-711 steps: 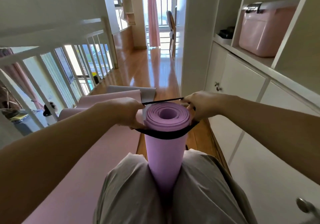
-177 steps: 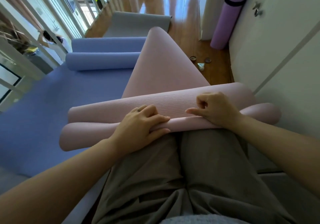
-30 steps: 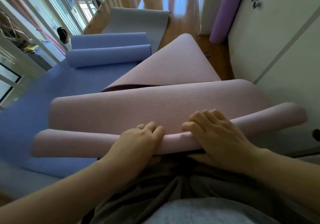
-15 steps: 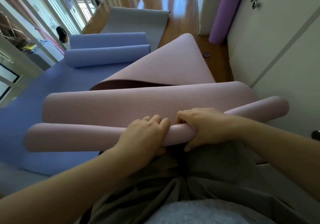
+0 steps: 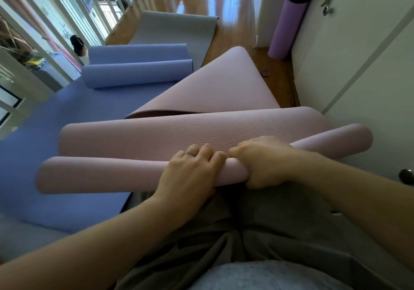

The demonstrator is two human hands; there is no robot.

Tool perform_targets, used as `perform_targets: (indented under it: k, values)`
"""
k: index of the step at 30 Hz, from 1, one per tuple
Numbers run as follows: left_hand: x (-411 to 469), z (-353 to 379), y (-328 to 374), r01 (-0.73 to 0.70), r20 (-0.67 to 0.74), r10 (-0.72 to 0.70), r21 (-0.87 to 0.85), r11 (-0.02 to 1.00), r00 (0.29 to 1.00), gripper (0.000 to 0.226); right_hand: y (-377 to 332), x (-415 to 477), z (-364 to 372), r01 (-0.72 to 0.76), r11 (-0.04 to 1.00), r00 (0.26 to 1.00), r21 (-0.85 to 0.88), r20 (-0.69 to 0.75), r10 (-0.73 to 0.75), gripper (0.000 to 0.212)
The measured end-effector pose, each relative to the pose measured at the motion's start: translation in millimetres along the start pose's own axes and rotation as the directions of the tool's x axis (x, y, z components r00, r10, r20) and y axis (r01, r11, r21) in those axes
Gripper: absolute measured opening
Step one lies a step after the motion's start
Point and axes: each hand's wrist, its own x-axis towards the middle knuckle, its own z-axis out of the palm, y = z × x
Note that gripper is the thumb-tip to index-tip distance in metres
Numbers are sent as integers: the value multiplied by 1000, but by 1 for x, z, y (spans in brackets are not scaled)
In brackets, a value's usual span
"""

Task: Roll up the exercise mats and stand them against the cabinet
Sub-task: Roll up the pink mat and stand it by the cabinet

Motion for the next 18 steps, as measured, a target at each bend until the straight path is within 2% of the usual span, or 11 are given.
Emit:
perform_targets:
  k: [2,3,4,6,8,9,11,13,16,18]
  values:
    - [8,-4,-4,25,75,-20,-68,997,997,49,2,3,-3,-4,1000,999,23,40,3,45]
    - [14,-5,-9,50,143,-33,-118,992,989,50,3,0,0,13,1000,1000,4,-28,-12,45]
    - [20,-7,-15,63,223,-28,-151,987,974,49,4,-4,5,45,998,986,-45,-160,-52,45]
    - [29,-12,-23,81,342,-1,-219,972,940,46,12,-14,19,70,984,897,-166,-420,-135,46]
    - [36,-17,-28,90,443,40,-268,959,896,44,17,-20,29,41,979,817,-202,-557,-149,46]
    - [39,-19,-30,107,482,56,-304,947,874,44,18,-19,30,22,979,817,-203,-560,-134,45]
    - [43,-25,-34,146,520,71,-365,919,851,45,18,-14,23,3,985,871,-172,-484,-87,41]
    - [42,-26,-33,161,494,30,-340,926,869,48,14,-10,8,-6,987,932,-158,-358,-52,38]
    - [31,-19,-17,81,220,-61,-83,993,974,47,16,-9,-7,-10,992,980,-123,-197,-14,36]
    - [22,-22,-3,59,119,-51,-65,996,992,46,12,-15,-18,-15,988,988,-151,-153,-8,35]
